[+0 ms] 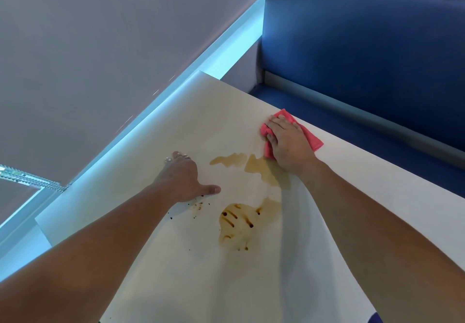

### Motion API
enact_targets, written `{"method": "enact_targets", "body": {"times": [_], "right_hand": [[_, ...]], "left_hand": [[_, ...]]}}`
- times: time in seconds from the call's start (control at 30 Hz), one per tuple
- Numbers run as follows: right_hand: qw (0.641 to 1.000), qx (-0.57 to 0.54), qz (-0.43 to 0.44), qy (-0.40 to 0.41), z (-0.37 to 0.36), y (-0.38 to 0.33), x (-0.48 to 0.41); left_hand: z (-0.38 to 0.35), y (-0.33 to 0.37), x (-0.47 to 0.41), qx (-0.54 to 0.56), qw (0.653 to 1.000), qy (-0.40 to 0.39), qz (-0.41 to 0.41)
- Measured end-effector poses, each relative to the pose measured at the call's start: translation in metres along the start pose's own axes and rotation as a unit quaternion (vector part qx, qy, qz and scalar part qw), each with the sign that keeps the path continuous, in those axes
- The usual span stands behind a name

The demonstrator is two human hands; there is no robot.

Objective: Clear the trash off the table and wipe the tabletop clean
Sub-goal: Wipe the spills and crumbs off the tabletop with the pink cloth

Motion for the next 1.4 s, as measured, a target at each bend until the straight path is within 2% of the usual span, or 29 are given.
{"method": "enact_targets", "body": {"times": [0.23, 0.47, 0.7, 0.9, 1.03, 1.13, 1.27, 1.4], "right_hand": [[0.999, -0.005, 0.043, -0.019, 0.002, 0.016, 0.054], [0.998, 0.028, 0.046, -0.019, -0.001, 0.000, 0.007], [0.996, -0.038, 0.079, -0.015, -0.002, 0.000, 0.061], [0.997, 0.032, 0.070, -0.026, -0.004, -0.005, 0.033], [0.997, 0.030, 0.059, -0.040, -0.009, -0.010, 0.010], [0.996, 0.009, 0.079, -0.035, -0.008, -0.009, 0.041], [0.998, 0.012, 0.056, -0.023, -0.009, -0.010, 0.097], [0.999, 0.021, 0.042, -0.009, -0.009, -0.011, 0.091]], "left_hand": [[-0.002, -0.001, 0.004, -0.014, 1.000, -0.008, 0.006], [0.000, 0.001, 0.002, -0.014, 1.000, -0.007, 0.004], [-0.004, -0.002, 0.001, -0.014, 1.000, -0.006, 0.011], [-0.003, 0.001, 0.000, -0.012, 1.000, -0.006, 0.004], [-0.002, 0.000, -0.001, 0.003, 1.000, 0.000, 0.004], [-0.003, -0.001, -0.002, 0.005, 1.000, 0.009, -0.001], [-0.004, -0.001, -0.005, 0.000, 1.000, 0.005, -0.004], [-0.004, 0.003, -0.007, 0.003, 1.000, 0.009, -0.018]]}}
Point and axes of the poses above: each hand's wrist, its own x-axis away from the middle knuckle, its own z-axis out of the back of the hand, y = z × x, the point moved 8 cm from there along -x, towards the middle knuckle, and after that the axes turned 11 degrees about z, right-handed, at the moved point
